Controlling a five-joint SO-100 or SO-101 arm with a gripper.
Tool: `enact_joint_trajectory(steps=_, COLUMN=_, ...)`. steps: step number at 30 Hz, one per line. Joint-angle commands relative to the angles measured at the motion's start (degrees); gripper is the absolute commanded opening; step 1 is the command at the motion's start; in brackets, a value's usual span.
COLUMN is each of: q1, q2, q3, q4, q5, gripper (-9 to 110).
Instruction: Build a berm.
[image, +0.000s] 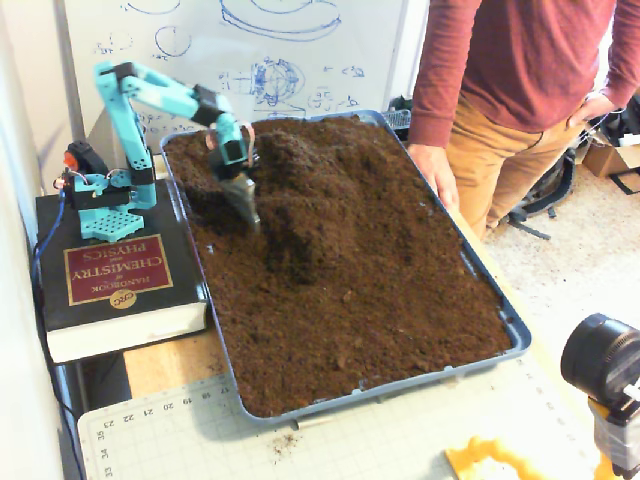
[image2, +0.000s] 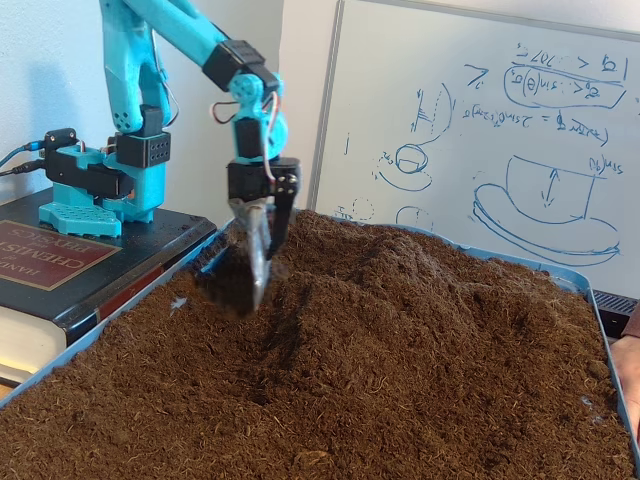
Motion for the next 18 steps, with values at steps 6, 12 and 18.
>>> enact_joint_trajectory(steps=6, q1=3.0, q2=-0.7, q3=-3.6, q4=6.3, q5=-8.6, gripper=0)
enact_joint_trajectory(steps=12, q1=3.7, q2=-1.2, q3=-3.8, q4=5.3, q5=-8.0, gripper=0)
enact_joint_trajectory(steps=18, q1=1.2, q2=-12.2, q3=-10.9, q4=-0.4, q5=-7.9, gripper=0)
